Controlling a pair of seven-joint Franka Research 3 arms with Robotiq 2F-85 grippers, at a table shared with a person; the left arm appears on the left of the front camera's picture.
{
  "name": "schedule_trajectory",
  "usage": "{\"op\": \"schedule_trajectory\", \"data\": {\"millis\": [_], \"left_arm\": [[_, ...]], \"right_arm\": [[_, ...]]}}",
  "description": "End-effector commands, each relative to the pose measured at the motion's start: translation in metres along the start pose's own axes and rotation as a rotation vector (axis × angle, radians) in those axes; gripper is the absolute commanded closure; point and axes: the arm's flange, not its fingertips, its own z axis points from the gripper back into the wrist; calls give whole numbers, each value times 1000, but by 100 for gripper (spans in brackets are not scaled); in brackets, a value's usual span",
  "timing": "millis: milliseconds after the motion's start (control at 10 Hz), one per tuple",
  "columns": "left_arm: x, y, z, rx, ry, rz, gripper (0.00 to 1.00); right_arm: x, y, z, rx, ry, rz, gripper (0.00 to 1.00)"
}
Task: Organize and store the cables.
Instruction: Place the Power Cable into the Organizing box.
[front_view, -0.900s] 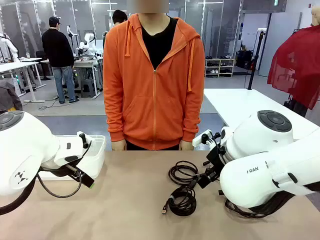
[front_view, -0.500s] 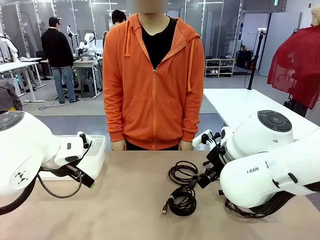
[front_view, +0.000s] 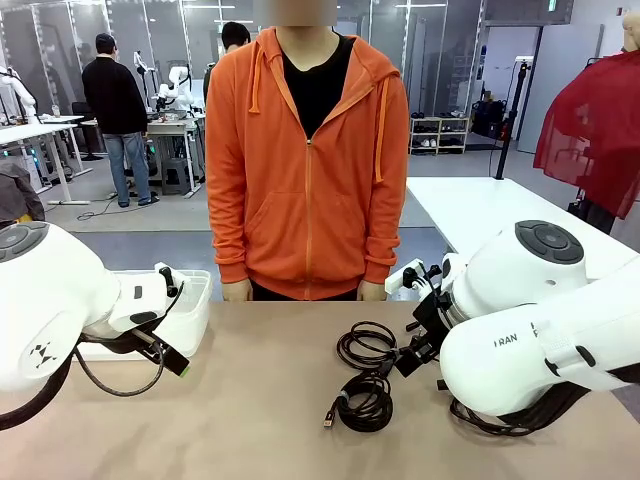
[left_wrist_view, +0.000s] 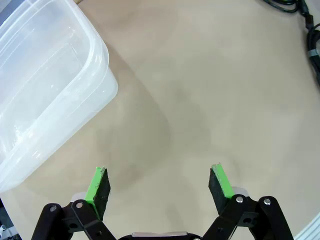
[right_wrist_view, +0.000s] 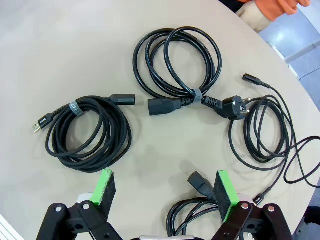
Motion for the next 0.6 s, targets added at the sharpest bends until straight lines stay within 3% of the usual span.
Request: {"op": "schedule_trajectory", "data": {"millis": [0,100,500], "left_arm": [[0,0,0,0,0,0,0],[9,8,16,-90,-14,6,0],[19,33,74,-132,-19,11,0]], "right_arm": [[0,0,0,0,0,0,0],[8,-10,19,5,-23,-8,0],[30,-38,71,57,-63,-21,0]]}}
